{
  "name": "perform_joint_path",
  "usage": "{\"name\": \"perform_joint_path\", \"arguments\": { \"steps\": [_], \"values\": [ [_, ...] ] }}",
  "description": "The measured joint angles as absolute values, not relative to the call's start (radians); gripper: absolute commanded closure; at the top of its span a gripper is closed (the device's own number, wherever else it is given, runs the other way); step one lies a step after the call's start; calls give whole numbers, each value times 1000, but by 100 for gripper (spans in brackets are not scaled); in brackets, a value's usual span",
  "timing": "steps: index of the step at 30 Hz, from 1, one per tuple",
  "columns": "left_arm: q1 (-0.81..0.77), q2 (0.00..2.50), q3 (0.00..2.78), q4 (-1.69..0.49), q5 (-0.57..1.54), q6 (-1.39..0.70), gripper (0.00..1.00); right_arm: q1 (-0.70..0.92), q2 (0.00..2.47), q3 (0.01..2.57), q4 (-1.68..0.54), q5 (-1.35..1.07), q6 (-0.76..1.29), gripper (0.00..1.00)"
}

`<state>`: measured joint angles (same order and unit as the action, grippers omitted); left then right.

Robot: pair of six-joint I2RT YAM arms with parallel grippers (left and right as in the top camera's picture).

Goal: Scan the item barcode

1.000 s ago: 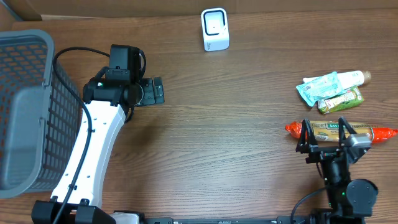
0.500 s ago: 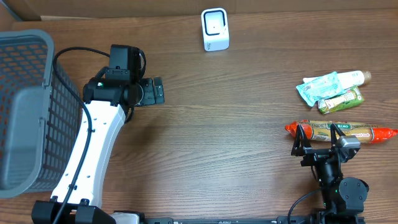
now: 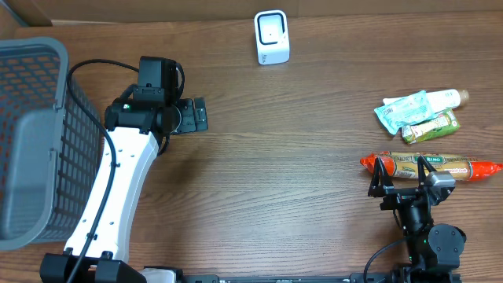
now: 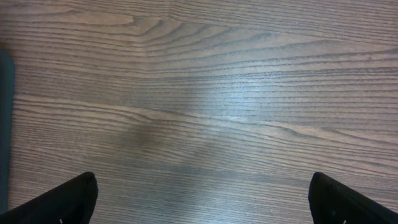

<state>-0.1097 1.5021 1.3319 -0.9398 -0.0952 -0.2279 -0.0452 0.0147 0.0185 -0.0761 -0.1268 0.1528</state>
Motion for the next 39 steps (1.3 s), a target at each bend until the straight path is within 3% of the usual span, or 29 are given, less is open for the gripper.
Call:
{"name": "perform_joint_path", "arguments": {
  "steps": [13,17,30,39],
  "values": [
    [-109,1485,1332,-937,-118,-228,0,-45,15,19,-76,-127,153,0],
    [-109,1375,1280,-789,-133,-223,0,-45,15,19,-76,-127,153,0],
    [13,644,464,42,39,60,0,-45,15,19,-76,-127,153,0],
    [85,282,58,213,57,99,0,-45,15,19,-76,-127,152,0]
  ]
}}
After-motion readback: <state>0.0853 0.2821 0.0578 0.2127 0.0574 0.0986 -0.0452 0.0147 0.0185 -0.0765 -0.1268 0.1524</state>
